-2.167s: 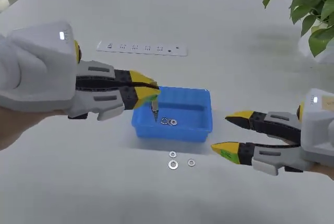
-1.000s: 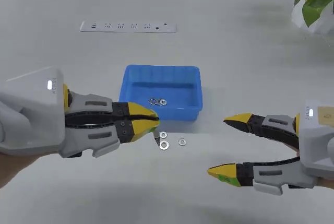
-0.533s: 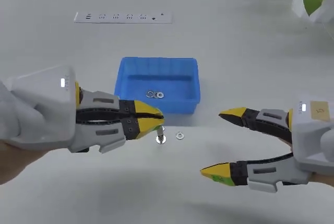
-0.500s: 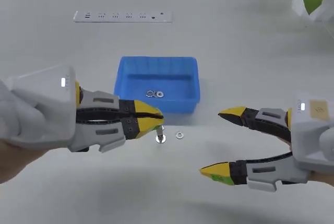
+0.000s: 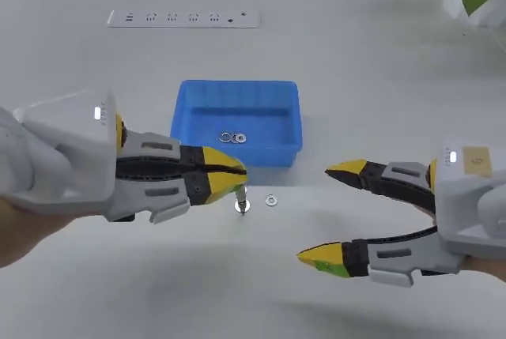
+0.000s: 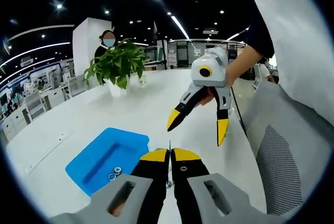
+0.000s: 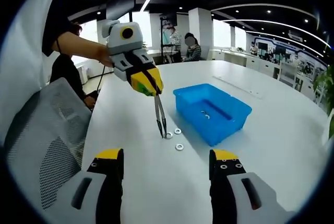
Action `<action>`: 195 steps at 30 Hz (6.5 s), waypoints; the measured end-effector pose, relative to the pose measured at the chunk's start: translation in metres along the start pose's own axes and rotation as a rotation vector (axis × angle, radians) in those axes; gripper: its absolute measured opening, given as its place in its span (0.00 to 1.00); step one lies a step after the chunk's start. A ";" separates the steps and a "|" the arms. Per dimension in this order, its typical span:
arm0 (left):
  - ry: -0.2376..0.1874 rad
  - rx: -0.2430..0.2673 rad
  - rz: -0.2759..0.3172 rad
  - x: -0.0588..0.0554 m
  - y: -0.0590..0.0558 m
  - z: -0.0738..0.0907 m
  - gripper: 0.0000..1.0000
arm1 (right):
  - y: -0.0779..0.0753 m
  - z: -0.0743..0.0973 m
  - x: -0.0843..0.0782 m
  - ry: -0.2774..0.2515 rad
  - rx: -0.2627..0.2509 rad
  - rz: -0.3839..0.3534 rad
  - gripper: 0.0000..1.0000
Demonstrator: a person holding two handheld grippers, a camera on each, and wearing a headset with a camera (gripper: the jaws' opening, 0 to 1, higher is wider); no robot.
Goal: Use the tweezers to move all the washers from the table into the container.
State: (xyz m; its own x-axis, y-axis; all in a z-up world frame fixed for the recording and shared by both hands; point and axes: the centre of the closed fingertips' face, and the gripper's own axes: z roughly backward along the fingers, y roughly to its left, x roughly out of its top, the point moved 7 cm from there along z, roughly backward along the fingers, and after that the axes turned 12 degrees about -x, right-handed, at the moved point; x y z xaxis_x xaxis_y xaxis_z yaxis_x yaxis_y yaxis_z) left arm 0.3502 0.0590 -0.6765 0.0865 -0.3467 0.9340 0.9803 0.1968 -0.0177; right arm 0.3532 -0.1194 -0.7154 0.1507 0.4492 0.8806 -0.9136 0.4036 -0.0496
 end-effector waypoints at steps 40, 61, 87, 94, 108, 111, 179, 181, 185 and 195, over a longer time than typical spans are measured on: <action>0.089 -0.102 -0.014 0.004 -0.003 -0.002 0.05 | 0.016 -0.077 0.024 -0.020 0.177 0.119 0.34; 0.075 -0.110 -0.005 0.005 -0.001 -0.006 0.05 | 0.020 -0.085 0.020 0.017 0.240 0.224 0.17; 0.105 -0.041 0.003 0.000 0.000 0.001 0.08 | 0.019 -0.088 0.022 0.013 0.210 0.257 0.10; 0.064 -0.034 0.016 0.007 0.001 0.004 0.12 | 0.020 -0.088 0.022 0.009 0.201 0.254 0.10; 0.049 -0.033 0.038 0.013 -0.008 0.004 0.15 | 0.021 -0.083 0.020 0.001 0.194 0.242 0.09; 0.048 -0.030 0.045 0.014 -0.011 0.005 0.19 | 0.021 -0.081 0.020 -0.004 0.195 0.240 0.09; -0.038 0.380 0.237 -0.025 -0.039 0.085 0.99 | -0.060 -0.115 0.089 -0.055 0.068 0.258 0.09; -0.031 0.384 0.240 -0.026 -0.040 0.086 0.99 | -0.062 -0.119 0.082 -0.038 0.070 0.253 0.09; -0.028 0.394 0.248 -0.026 -0.047 0.088 1.00 | -0.061 -0.125 0.072 -0.020 0.085 0.231 0.09; -0.007 0.388 0.284 -0.031 -0.050 0.084 0.99 | -0.059 -0.135 0.055 0.015 0.093 0.224 0.10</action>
State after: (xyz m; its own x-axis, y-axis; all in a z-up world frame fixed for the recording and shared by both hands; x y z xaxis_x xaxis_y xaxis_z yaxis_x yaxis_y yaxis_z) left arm 0.2836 0.1374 -0.6748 0.3390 -0.2236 0.9138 0.7794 0.6108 -0.1397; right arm 0.4660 -0.0109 -0.7279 -0.0544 0.5309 0.8457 -0.9557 0.2177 -0.1982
